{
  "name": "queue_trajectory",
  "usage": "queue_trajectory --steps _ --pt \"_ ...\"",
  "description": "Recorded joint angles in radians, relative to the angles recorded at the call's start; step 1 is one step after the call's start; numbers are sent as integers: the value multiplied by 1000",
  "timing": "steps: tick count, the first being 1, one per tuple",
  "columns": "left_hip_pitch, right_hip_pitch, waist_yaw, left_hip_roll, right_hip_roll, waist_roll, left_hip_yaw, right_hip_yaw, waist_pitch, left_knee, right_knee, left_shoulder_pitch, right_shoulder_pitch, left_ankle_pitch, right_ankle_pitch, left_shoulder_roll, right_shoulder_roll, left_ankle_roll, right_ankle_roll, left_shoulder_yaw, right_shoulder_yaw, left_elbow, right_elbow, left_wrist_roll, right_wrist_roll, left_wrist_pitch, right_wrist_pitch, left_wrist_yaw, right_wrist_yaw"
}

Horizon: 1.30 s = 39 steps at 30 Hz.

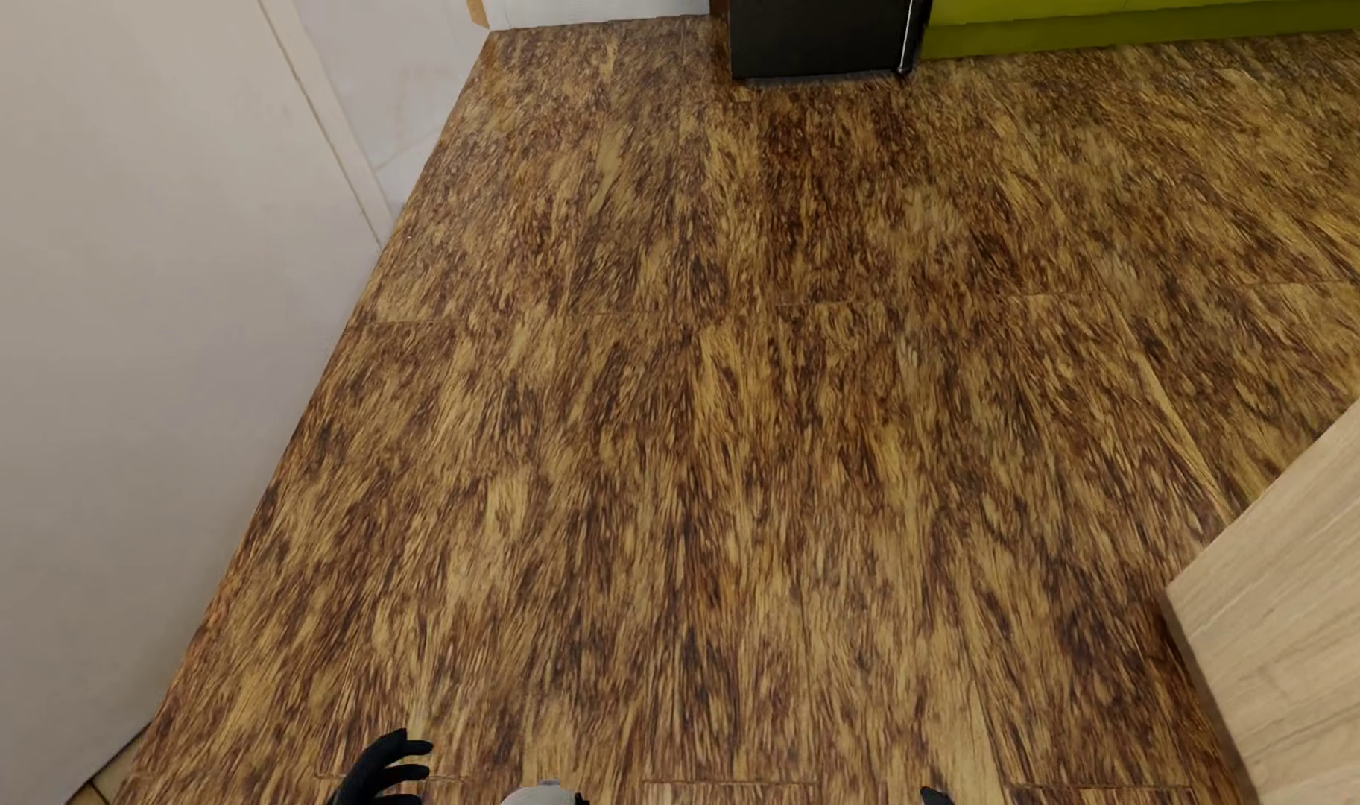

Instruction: Walk around corner

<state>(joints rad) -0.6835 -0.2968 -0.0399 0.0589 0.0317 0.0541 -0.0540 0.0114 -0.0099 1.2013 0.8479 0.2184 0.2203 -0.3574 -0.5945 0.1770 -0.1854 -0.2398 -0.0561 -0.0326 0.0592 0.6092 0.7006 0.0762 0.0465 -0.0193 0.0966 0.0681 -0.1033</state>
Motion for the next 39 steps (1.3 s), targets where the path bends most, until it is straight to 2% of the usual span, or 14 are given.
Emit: queue_trajectory --steps 3,6,9,11,14,18,22,26,27,29,31,36,38,39 --pt "7 52 -1 37 38 79 33 54 46 -360 126 59 -116 -10 59 26 63 -25 -22 36 7 7 -100 7 -67 44 -15 -6 24" --pt "150 -206 -156 75 -62 -58 149 -70 104 -358 420 -86 -2 31 248 90 -6 221 -37 6 -27 13 -70 -96 -44 -49 -30 74 152" --pt "240 -212 -241 108 -100 -175 166 -69 50 -234 125 -239 134 -75 94 -34 -14 118 28 -114 -13 -51 -28 -84 -45 -42 36 93 106" --pt "110 -112 -174 65 -48 -148 30 -37 57 28 106 -182 85 129 24 -68 -14 172 32 -99 66 10 24 -21 -2 -78 76 36 40" --pt "108 -83 -110 54 -9 -78 19 17 46 -241 263 -4 -20 -55 22 66 79 98 11 -12 2 56 -95 37 60 -88 57 -21 4" --pt "374 -214 -260 91 -54 -114 157 -101 18 -391 327 -139 61 -153 124 11 17 99 2 -41 -40 -68 -104 -82 44 94 -10 107 193" --pt "104 -38 -121 -1 -14 -30 30 -20 44 55 42 -119 71 -5 -14 -56 -11 37 -11 -53 32 7 13 -52 6 -128 30 14 89" --pt "-14 1 -50 23 43 62 51 13 87 -333 296 24 -93 115 124 68 32 2 -27 22 -3 70 -97 21 -22 -89 115 -57 -26" --pt "32 -81 -93 30 13 14 95 -8 92 -315 448 -7 -98 88 291 111 37 62 -32 14 3 84 -68 -3 -22 -79 109 -22 13" --pt "161 -227 -198 48 -42 -85 158 -70 104 -339 444 -151 26 4 201 96 8 208 3 9 -44 -16 -88 -71 -34 -21 85 71 130" --pt "202 -242 -243 72 -91 -150 147 -56 62 -220 152 -255 123 -24 108 -5 -3 85 25 -56 -30 -42 -32 -104 -85 -47 58 119 146" --pt "60 -13 -76 20 37 -32 40 5 47 -248 97 2 16 10 -8 21 67 62 15 4 -16 41 -109 20 30 -153 17 -29 50" --pt "154 -127 -117 24 -11 -74 120 -18 36 -252 365 10 -53 -78 158 80 57 227 -46 -10 20 48 -31 -1 70 -55 -44 -26 104" --pt "215 -171 -151 36 -50 -87 151 -67 26 -283 390 -11 -14 -108 190 66 46 191 -86 -35 -2 23 -44 -28 85 9 -55 2 149"
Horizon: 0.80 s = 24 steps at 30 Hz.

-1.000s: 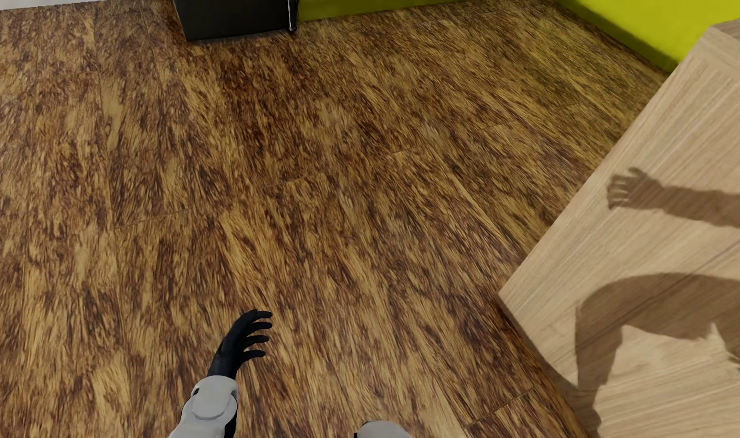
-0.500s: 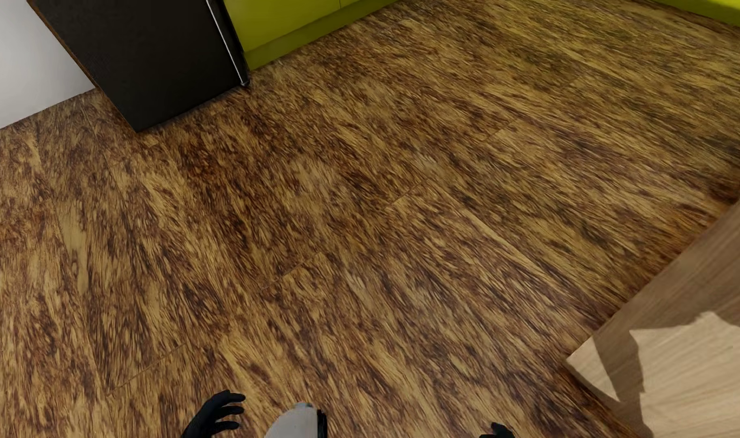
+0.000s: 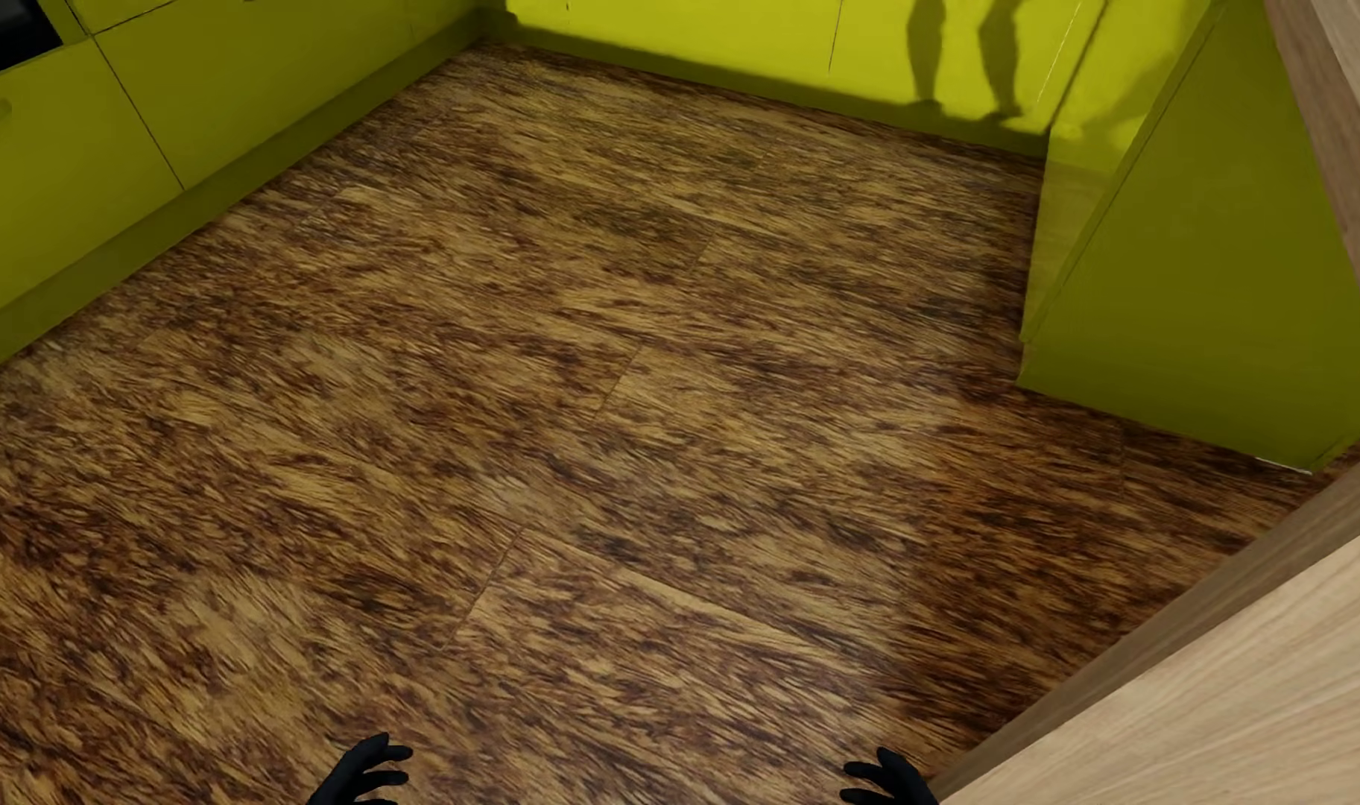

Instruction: Walk around corner

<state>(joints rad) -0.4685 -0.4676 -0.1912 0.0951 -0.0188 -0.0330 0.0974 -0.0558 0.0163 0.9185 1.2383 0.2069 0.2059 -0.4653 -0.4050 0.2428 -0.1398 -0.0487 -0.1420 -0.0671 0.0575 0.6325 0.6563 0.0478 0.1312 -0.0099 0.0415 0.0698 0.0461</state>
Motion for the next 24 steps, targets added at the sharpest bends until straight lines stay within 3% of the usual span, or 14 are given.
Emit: queue_trajectory --steps 2,3,4,6,7,9,11,12,13,15,18,20,22,24 --pt "137 -66 -90 15 -24 -32 56 -39 -6 -82 -66 -125 56 -45 -76 -47 -12 -6 67 -10 -37 -57 -48 -63 -9 88 38 62 40" --pt "199 -91 -124 28 -14 -43 78 -36 -12 -112 -122 -195 89 -74 -111 -56 -17 -24 110 -33 -38 -88 -69 -91 -21 86 59 86 21" --pt "173 -82 -109 25 -19 -56 50 -22 -8 37 -245 -246 113 -33 -70 -98 -44 -47 97 -40 -5 -97 -36 -107 -37 29 68 93 -20" --pt "-33 -19 -4 -30 16 -3 -97 -1 3 359 -289 -205 94 186 -87 -110 -65 -82 78 -126 48 -24 142 -87 -49 -125 74 59 -108" --pt "-124 23 68 -62 38 38 -130 26 8 362 -313 -121 99 138 -112 -93 -53 -96 83 -69 7 -17 93 -45 -45 -125 84 18 -134" --pt "-274 142 160 -38 79 126 -127 78 18 284 -389 16 28 72 -155 -82 -42 -126 99 46 17 -10 33 48 -70 -19 83 -51 -153" --pt "-283 228 137 21 93 161 -120 127 26 -3 -387 86 -74 112 -196 -29 1 -176 101 61 -7 10 -66 80 -135 43 72 -59 -107" --pt "-238 191 106 59 91 154 -93 111 44 -91 -213 54 -105 244 -150 5 -1 -201 84 56 12 27 -64 60 -158 26 60 -40 -75" --pt "-200 112 59 63 50 100 -51 77 51 -81 -38 12 -112 273 -9 30 9 -158 29 51 15 46 -29 15 -159 -24 52 9 -39" --pt "-84 -4 -36 77 -17 -12 21 -3 64 -82 53 -99 -2 178 51 -1 -23 16 71 34 -18 5 -34 -78 -137 -91 47 131 27" --pt "34 -12 -103 106 -28 -106 33 -3 -4 -29 -283 -239 143 22 -111 -99 -73 -84 111 -94 -31 -82 18 -75 -130 -67 75 177 -31" --pt "-67 86 -24 80 16 -63 -110 14 3 255 -306 -165 111 152 -184 -145 -73 -108 116 -58 58 -44 77 0 -75 -105 100 94 -125" --pt "-108 169 70 65 55 20 -149 49 10 105 -327 8 28 58 -233 -69 13 -119 125 29 -1 1 -59 61 -20 -127 121 -15 -170" --pt "-16 89 58 71 39 20 -86 73 16 41 -64 51 -51 -54 -87 18 46 -77 61 43 46 48 -25 43 13 -53 70 -44 -110"
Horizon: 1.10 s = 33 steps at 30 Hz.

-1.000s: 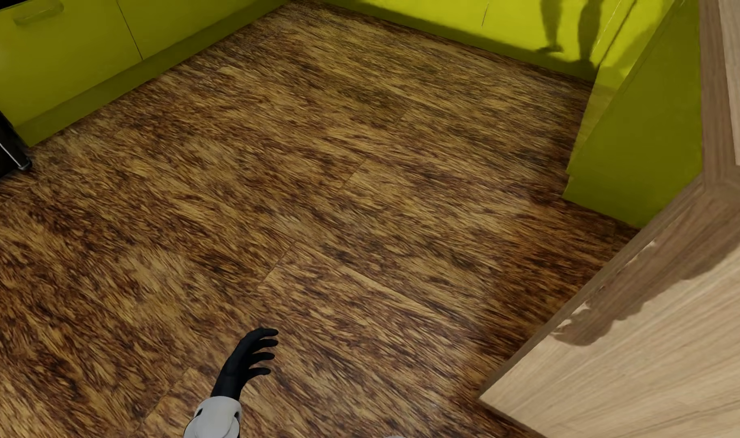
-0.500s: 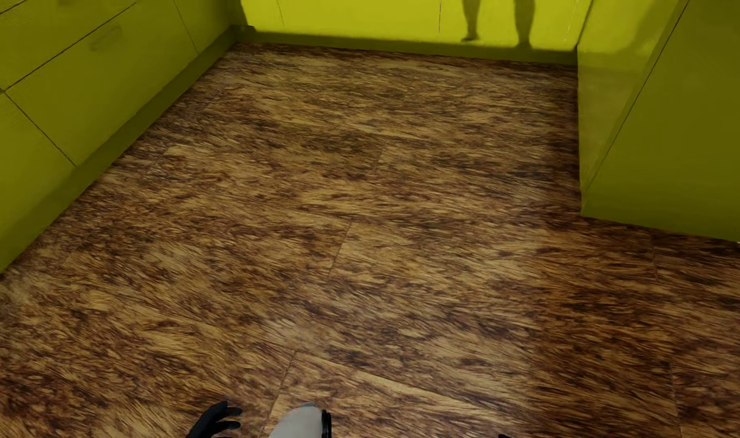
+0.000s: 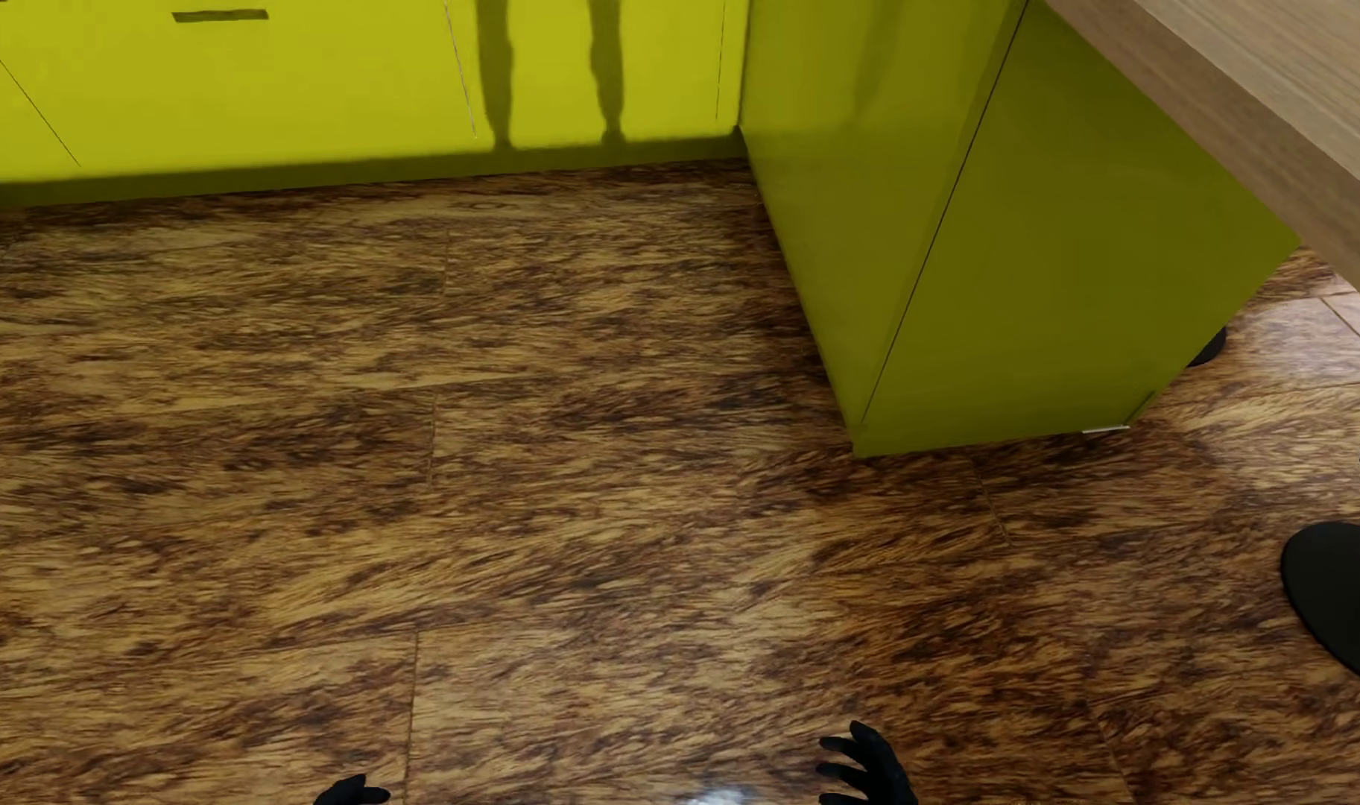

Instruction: Walk around corner

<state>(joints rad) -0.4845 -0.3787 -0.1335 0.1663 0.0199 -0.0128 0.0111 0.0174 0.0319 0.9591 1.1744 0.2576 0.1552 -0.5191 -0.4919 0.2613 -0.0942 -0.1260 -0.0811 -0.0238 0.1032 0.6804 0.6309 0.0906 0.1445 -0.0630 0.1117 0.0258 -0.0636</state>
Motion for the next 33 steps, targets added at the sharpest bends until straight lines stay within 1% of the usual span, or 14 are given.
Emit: queue_trajectory --steps 3,5,8,9,11,13,15,18,19,21,22,24,28,33 --pt "152 -140 -101 19 -55 -45 96 -122 21 18 -61 -187 87 7 30 -83 -70 -37 -44 -40 -28 -143 -44 -106 -28 162 -9 96 143" --pt "-26 -6 -76 -26 -25 -30 -10 -92 20 347 -234 -272 124 350 -118 -151 -115 -87 11 -80 31 -75 90 -117 -102 77 -14 131 102" --pt "-230 100 0 -78 37 53 -36 -31 51 86 -172 -100 87 221 -101 -80 -71 -129 3 -44 -9 -108 1 -72 -132 -39 76 117 -38" --pt "-234 43 -2 -91 45 74 -22 -33 53 -57 14 -82 69 314 14 -37 -41 -124 -9 -15 -25 -26 -57 -50 -128 -87 106 104 -72" --pt "-166 -142 -32 -144 24 19 -25 -16 53 -44 225 -166 88 223 286 -6 -56 127 25 49 -47 -4 -29 -40 -156 -54 104 119 -19" --pt "-85 -255 -56 -162 -22 -48 -23 49 66 -119 -21 -248 152 208 31 -54 -55 36 68 4 -104 -79 -11 -50 -253 12 61 130 82" --pt "-54 -183 -12 -163 -70 -55 -56 41 88 -81 -295 -257 95 199 143 -124 -78 101 123 -63 -39 -39 59 -41 -349 12 31 84 167" --pt "-27 -118 111 -144 -45 17 -46 6 103 -91 -310 -132 -31 131 105 -78 -66 197 110 -23 -30 -41 -13 -19 -291 15 -62 -48 162" --pt "-4 -108 124 -143 -45 41 -53 1 102 -115 -307 -109 -52 133 126 -59 -58 160 110 -14 -26 -37 -21 -18 -236 37 -118 -73 135" --pt "55 -116 116 -142 -55 49 -42 -6 84 -204 -299 -66 -55 155 190 -40 -56 29 -24 32 -20 -67 -33 -40 -126 79 -203 -70 103" --pt "60 -93 104 -152 -64 42 -36 -2 73 -189 -352 -78 -30 177 158 -76 -59 54 -107 16 -41 -75 -26 -56 -102 99 -211 -41 102" --pt "43 -50 76 -144 -64 36 -29 18 42 -134 -434 -136 -15 174 148 -101 -79 130 135 -56 -35 -99 6 -87 -102 142 -150 17 104" --pt "107 -21 42 -127 -44 6 -53 9 20 -224 -466 -131 35 137 159 -75 -53 83 126 -19 -44 -85 7 -122 -122 113 -23 34 69" --pt "124 2 55 -131 -49 -17 -58 2 11 -270 -519 -91 16 174 196 -62 -40 84 128 3 -52 -54 18 -116 -129 99 -41 -25 69"
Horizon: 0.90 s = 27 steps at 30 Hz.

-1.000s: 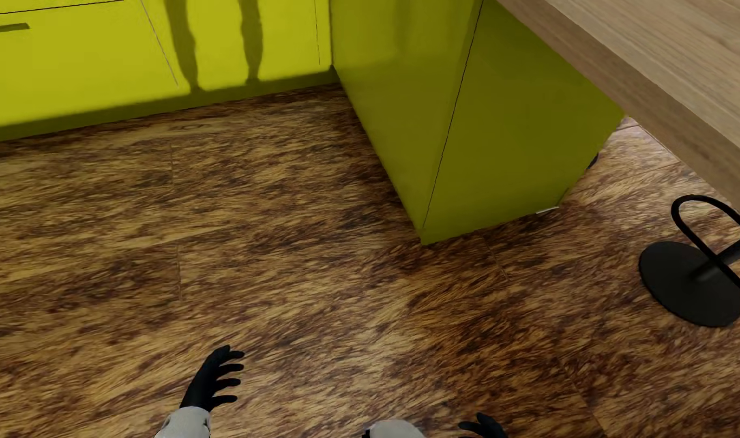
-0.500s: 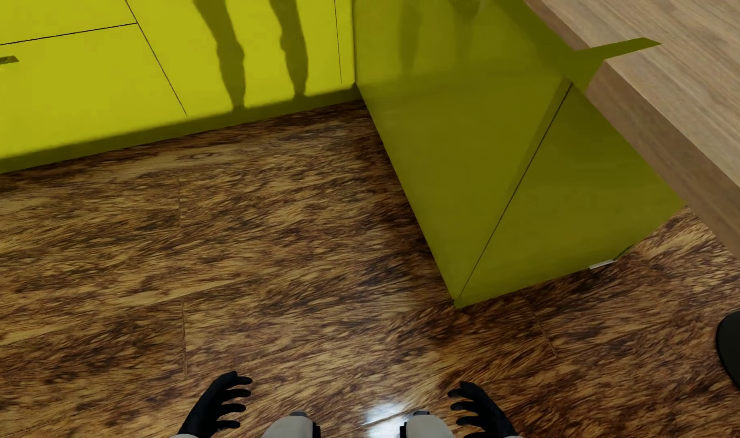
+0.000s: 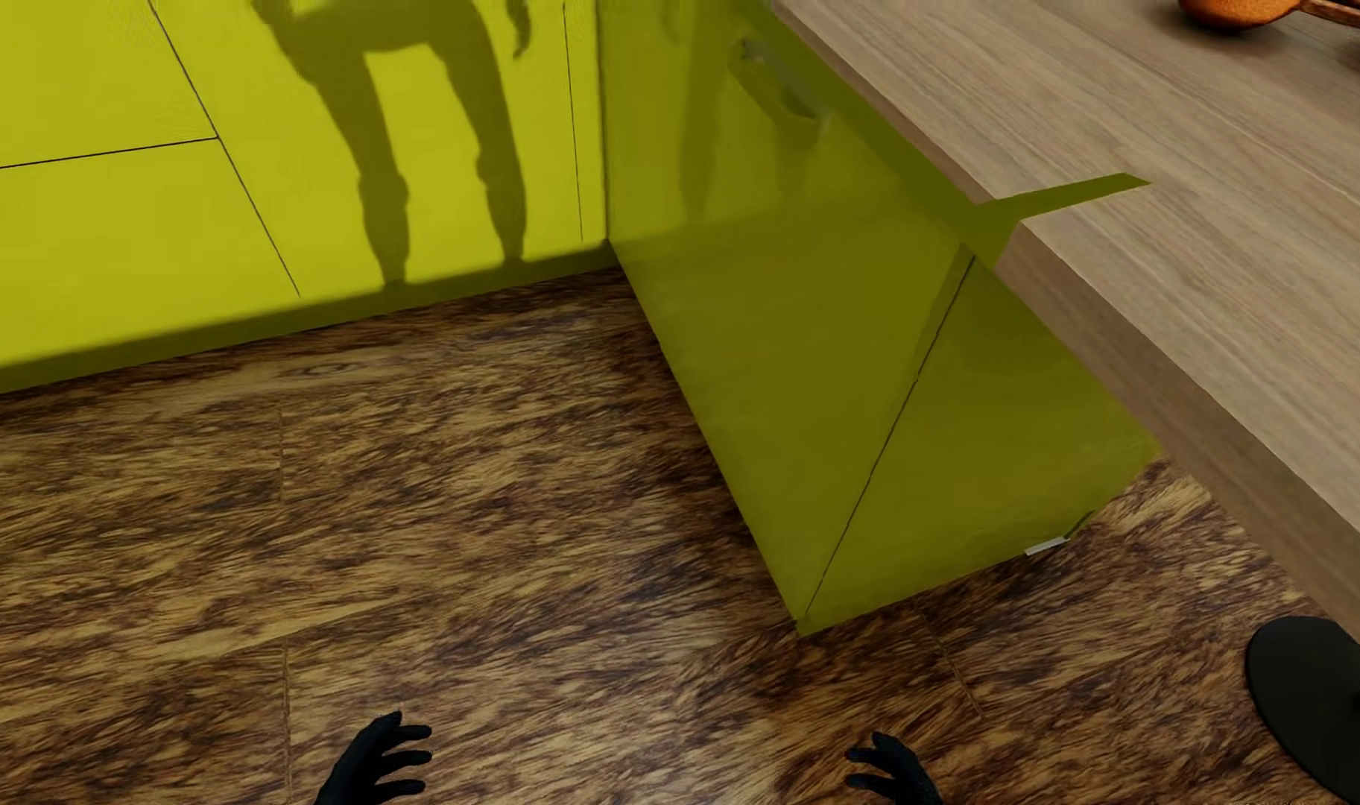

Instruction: Walk around corner

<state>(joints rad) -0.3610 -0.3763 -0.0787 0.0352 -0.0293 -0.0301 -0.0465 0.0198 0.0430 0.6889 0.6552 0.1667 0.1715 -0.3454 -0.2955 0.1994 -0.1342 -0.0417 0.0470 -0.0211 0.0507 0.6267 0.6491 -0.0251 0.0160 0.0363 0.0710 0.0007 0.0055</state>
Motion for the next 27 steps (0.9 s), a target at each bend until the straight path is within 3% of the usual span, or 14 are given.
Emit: queue_trajectory --steps 2,4,6,8,12,19,22,23,25,27 --pt "-2 -2 0 -3 -3 7 5 5 -13 9 5 -26 29 -4 -1 -7 -7 5 5 -17 -17 -35 -9 38 -4 -4 -1 -32 22" --pt "5 0 -11 -2 -3 4 12 10 -22 13 15 -38 36 -9 -6 4 -3 5 5 -2 9 -28 7 61 -11 -40 25 -57 36" --pt "1 -6 -21 -1 -4 9 12 7 -33 9 14 -15 56 -6 -4 -9 -1 3 4 -25 8 -44 -26 56 -9 -39 59 -61 52" --pt "9 3 -6 -6 -9 16 6 2 -9 1 9 -35 27 5 2 -36 -26 3 4 -27 4 -38 14 29 -3 -8 69 -53 47" --pt "-1 -1 7 -8 -11 41 2 -2 -2 -5 -5 -10 5 18 17 -1 -21 4 5 -4 -4 -6 17 28 0 3 27 -59 12" --pt "5 -6 9 0 -4 29 8 1 -15 -18 -4 -39 43 22 18 -34 -41 -4 -3 -28 -8 -37 6 33 -11 -7 46 -47 50" --pt "6 2 4 4 -1 28 0 -7 -8 -17 -10 -20 39 21 19 -2 -16 -7 -6 -14 -15 -26 -14 42 -37 -29 16 -41 0" --pt "8 2 7 2 -4 20 -3 -10 -4 -16 -3 -23 27 21 14 -5 -7 -9 -7 -9 13 -27 -1 43 -39 -16 5 -31 -13" --pt "4 1 11 -8 -13 21 -12 -18 -1 -7 11 -35 35 18 4 -34 -11 -7 -5 -25 -10 -44 -4 39 -24 3 -9 -11 -12" --pt "6 -4 17 -11 -16 15 -8 -15 -16 -18 14 -26 42 21 0 -38 0 -8 -7 -31 2 -29 -1 36 -7 -14 -6 -6 -9"
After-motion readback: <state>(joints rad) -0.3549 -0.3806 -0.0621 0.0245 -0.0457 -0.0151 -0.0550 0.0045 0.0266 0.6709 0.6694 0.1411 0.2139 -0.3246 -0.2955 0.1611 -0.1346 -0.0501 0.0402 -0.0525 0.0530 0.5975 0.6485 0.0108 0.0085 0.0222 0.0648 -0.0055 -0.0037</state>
